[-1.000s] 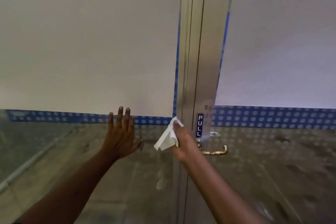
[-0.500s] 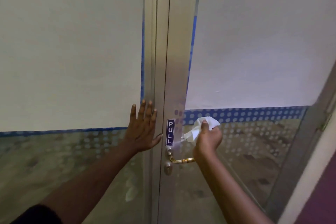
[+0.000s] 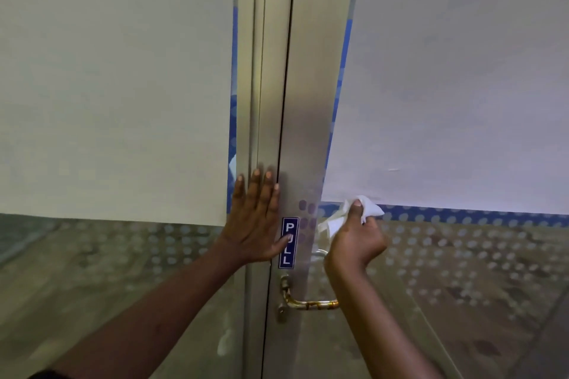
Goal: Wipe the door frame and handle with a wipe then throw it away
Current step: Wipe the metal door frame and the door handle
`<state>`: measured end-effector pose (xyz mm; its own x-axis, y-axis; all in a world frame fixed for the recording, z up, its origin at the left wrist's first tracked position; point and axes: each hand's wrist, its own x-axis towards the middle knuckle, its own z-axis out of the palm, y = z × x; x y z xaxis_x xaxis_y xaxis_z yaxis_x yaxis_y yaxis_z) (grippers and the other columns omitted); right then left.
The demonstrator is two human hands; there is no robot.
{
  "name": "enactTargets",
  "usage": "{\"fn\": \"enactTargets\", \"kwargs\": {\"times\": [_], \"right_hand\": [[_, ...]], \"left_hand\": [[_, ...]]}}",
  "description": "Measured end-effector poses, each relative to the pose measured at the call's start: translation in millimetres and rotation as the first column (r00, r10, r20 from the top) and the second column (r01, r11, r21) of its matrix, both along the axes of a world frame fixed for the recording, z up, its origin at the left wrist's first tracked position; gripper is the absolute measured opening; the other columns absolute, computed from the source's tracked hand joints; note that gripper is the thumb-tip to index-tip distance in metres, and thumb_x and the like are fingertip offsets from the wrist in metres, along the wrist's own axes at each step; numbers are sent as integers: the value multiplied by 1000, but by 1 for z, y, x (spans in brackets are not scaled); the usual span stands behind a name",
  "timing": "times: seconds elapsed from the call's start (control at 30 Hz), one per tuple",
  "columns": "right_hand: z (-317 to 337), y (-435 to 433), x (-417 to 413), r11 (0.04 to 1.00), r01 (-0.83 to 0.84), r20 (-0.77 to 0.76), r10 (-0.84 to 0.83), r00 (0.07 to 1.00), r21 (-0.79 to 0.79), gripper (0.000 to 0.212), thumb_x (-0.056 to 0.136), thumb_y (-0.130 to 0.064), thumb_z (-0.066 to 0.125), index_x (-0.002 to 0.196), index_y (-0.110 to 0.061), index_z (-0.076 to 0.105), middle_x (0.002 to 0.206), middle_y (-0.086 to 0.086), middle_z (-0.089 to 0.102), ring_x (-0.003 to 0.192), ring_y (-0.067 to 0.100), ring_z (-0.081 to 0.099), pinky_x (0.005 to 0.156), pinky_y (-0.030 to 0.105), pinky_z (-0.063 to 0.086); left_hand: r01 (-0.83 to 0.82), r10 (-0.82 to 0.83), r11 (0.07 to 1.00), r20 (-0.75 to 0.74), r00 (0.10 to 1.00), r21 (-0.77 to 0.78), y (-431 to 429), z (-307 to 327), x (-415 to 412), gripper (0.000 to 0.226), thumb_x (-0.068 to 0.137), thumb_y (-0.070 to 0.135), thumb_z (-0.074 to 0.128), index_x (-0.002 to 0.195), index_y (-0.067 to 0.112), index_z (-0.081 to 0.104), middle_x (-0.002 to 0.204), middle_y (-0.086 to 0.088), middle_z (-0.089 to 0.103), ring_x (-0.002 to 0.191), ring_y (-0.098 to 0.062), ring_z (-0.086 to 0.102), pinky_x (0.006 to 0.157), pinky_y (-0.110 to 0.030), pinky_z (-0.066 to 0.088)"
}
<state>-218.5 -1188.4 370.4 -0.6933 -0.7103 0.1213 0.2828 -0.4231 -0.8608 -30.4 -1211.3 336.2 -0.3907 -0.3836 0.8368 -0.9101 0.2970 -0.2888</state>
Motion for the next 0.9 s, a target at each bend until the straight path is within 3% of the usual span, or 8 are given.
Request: {"fn": "enactTargets", "kwargs": {"times": [0.23,0.37,0.47,0.53,0.6,0.67,0.77,0.9], "right_hand": [[1,-5,5,991,69,-72,-78,994,-117,37,89,-24,67,54,-29,57,57,-13,58,47,-11,51,46,7,41],[-1,-18,-3,973,166,-60,-178,982,-161,41,90,-27,66,51,-26,52,45,-17,55,45,-9,46,46,8,40],[-10,-27,2,942,186,-280,-266,922,-281,36,89,-32,63,62,-10,65,57,-15,62,55,-8,53,55,6,41],[-25,-35,10,889,119,-537,-368,759,-442,27,91,-15,62,95,11,70,94,17,73,84,15,70,78,24,55],[-39,-45,15,795,-71,-708,-491,507,-602,30,96,-9,53,117,13,58,120,25,60,112,35,61,96,42,51],[-45,-57,19,707,-254,-749,-592,298,-660,33,102,-13,38,123,9,52,126,25,55,125,31,51,104,45,45],[-48,-67,25,699,-364,-779,-609,147,-615,44,104,-19,27,123,10,53,125,29,56,128,33,47,107,49,38],[-59,-71,21,755,-369,-790,-608,-83,-542,43,98,-22,41,123,10,55,136,28,47,137,40,33,115,49,26]], "left_hand": [[-66,66,998,28,997,-16,-11,-7,6,108,87,72,45,153,-5,9,162,-28,3,148,-50,7,119,-62,0],[-80,82,996,46,996,-46,-13,-7,7,107,89,71,43,154,-4,3,163,-26,-1,150,-46,2,120,-60,-3],[-81,84,994,54,995,-69,-14,-7,8,108,89,70,44,154,-3,-1,163,-26,-3,150,-45,0,120,-60,-3],[-76,80,994,54,995,-81,-14,-6,8,106,89,69,42,154,-3,-1,163,-25,-5,150,-45,-1,120,-60,-4],[-66,71,994,51,996,-86,-15,-6,8,102,91,65,40,154,-3,0,163,-25,-5,150,-44,-2,120,-60,-5],[-50,55,994,47,997,-98,-15,-7,7,96,92,60,38,154,-4,3,163,-25,-2,150,-45,0,120,-61,-3],[-40,46,993,46,998,-112,-16,-8,7,91,91,52,41,154,-5,7,162,-27,2,149,-47,4,120,-62,0],[-26,33,993,60,998,-119,-17,-7,9,88,90,47,39,154,-4,9,163,-25,3,150,-46,5,121,-61,0]]}}
